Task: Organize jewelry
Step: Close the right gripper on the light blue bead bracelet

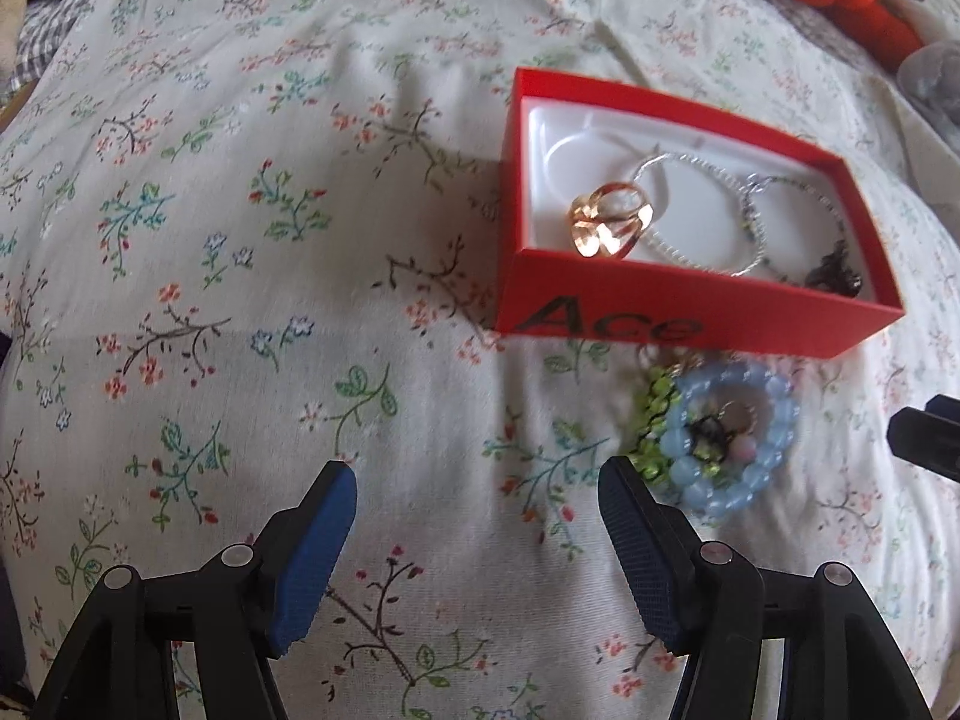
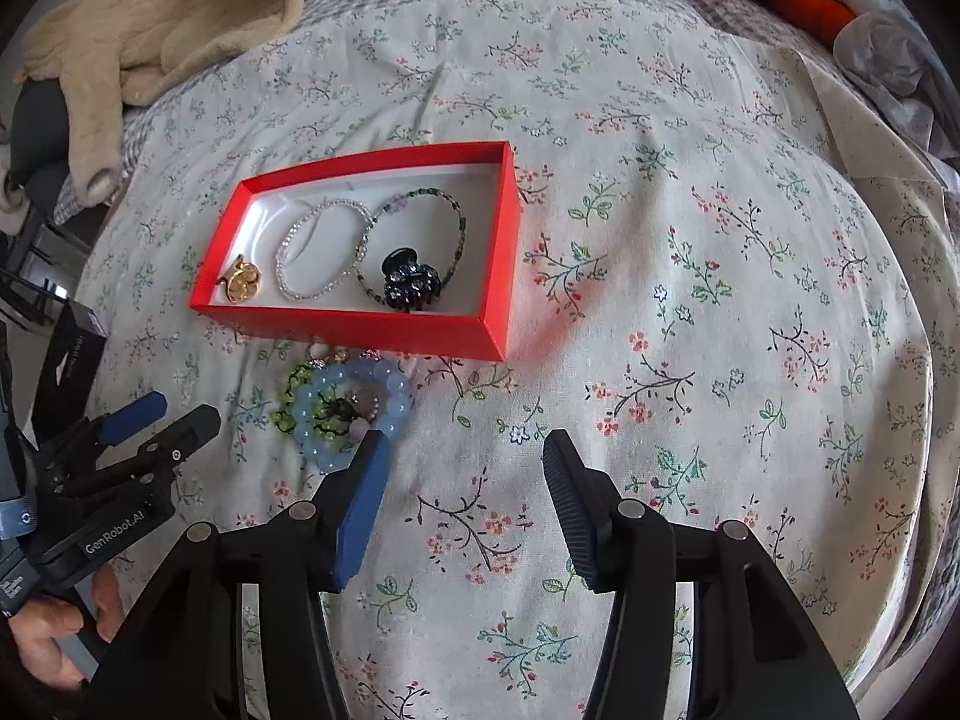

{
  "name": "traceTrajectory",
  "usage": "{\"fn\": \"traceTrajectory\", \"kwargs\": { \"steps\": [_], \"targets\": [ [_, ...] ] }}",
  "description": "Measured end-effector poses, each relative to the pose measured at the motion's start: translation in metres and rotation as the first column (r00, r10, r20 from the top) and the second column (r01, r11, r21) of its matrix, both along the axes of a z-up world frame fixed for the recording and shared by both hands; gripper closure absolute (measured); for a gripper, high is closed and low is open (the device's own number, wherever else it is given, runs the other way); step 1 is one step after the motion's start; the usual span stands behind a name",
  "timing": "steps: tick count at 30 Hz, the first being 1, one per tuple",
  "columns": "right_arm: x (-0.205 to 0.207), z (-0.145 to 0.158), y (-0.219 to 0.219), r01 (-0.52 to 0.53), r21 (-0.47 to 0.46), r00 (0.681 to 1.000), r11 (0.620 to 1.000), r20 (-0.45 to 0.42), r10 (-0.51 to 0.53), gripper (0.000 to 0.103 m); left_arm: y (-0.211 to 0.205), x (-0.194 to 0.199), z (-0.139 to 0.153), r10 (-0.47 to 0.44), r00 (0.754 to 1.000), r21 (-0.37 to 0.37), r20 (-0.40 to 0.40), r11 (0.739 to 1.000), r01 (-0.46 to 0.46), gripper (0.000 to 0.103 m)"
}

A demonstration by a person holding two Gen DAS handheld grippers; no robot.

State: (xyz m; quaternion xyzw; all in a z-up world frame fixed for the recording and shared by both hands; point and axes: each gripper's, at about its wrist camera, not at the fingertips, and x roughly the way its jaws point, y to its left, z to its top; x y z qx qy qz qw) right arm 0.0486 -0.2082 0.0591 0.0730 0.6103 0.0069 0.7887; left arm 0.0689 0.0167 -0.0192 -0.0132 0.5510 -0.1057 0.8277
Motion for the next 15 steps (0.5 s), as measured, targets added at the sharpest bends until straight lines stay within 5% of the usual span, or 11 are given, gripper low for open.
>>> {"fn": "traceTrajectory", "kwargs": {
  "steps": [15],
  "targets": [
    [0.02,-0.032,0.018,-0.01,-0.022,0.999,1.0,-0.039,0.009,0.049,0.002,0.005,-0.008,0.024,0.999,0.023,-0.024,0.999,-0.024,0.033]
  ]
}}
